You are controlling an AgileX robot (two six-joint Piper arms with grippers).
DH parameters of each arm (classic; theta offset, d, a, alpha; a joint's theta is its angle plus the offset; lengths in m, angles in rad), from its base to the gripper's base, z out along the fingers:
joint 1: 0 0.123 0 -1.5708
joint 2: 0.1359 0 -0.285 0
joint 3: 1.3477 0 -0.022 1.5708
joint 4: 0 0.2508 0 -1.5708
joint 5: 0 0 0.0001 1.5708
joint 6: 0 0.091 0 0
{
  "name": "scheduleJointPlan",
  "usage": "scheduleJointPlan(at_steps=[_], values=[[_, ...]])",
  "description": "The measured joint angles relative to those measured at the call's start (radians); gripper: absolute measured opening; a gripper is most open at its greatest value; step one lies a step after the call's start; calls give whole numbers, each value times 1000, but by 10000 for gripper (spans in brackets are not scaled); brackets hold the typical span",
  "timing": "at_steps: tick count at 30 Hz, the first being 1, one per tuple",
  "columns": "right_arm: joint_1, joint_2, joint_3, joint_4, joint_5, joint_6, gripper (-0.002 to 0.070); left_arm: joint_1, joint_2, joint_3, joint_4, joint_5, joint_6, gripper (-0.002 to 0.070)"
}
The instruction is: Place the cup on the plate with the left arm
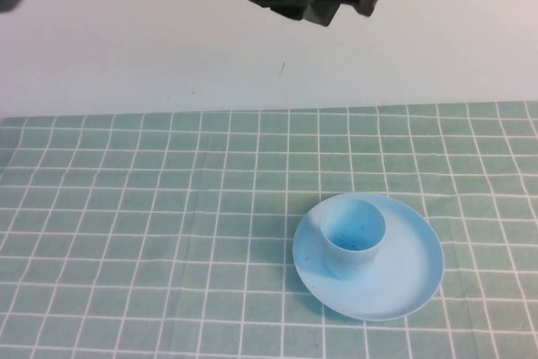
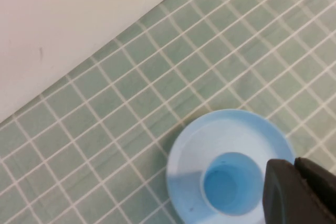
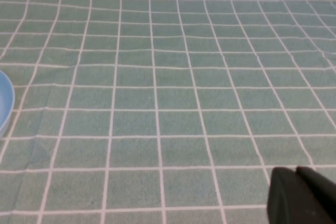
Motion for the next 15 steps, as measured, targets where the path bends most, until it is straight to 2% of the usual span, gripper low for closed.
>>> scheduleJointPlan(at_steps=[10, 15], values=[[0, 0, 0, 1, 0, 0, -2, 0, -109, 37, -103, 16, -65, 2], [0, 0, 0, 1, 0, 0, -2, 0, -112, 37, -109, 18, -58, 2]])
